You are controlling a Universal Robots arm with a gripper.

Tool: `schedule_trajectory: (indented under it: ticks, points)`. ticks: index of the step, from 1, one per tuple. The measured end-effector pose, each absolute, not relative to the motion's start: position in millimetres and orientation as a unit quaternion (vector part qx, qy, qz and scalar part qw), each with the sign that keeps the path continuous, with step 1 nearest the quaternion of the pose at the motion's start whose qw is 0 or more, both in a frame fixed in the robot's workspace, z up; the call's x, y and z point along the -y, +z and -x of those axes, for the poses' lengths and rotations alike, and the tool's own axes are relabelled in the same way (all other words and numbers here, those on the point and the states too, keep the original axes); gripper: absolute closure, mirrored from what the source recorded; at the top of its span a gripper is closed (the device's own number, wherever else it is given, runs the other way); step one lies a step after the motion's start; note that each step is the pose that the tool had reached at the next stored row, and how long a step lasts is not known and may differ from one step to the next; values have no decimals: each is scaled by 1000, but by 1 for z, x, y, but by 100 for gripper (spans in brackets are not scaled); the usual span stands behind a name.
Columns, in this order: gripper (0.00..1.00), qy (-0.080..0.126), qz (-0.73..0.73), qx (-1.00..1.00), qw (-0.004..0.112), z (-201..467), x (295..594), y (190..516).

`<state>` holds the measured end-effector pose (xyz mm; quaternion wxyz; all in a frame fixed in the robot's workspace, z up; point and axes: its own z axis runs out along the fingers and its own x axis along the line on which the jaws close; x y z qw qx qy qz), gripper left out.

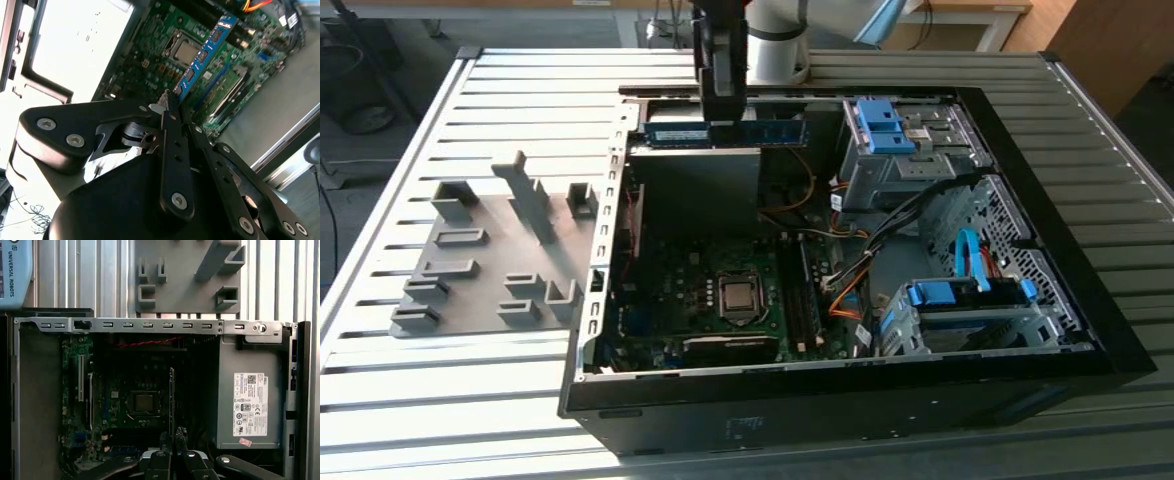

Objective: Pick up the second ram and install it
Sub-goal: 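Pick up the second ram and move it above second insertion slot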

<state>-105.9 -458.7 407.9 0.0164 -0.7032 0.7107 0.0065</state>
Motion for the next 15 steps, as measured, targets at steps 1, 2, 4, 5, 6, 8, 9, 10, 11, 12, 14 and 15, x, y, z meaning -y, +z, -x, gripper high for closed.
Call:
schedule_trajectory:
  ticks: [1,2,4,5,6,8,9,10,11,12,14,15]
  points:
    - [86,6,703,-711,16,102,459,408]
    - [86,7,703,-711,16,99,459,408]
    - [86,7,703,-711,16,91,459,408]
    - [86,6,703,-711,16,87,459,408]
    - [86,7,703,-711,16,84,459,408]
    - [86,6,703,-711,16,76,459,408]
    - [86,7,703,-711,16,73,459,408]
    - [86,7,703,-711,16,69,459,408]
    - [86,7,703,-711,16,65,459,408]
    - [86,7,703,-711,16,61,459,407]
    - [86,7,703,-711,16,54,459,407]
    - [86,7,703,-711,16,50,459,407]
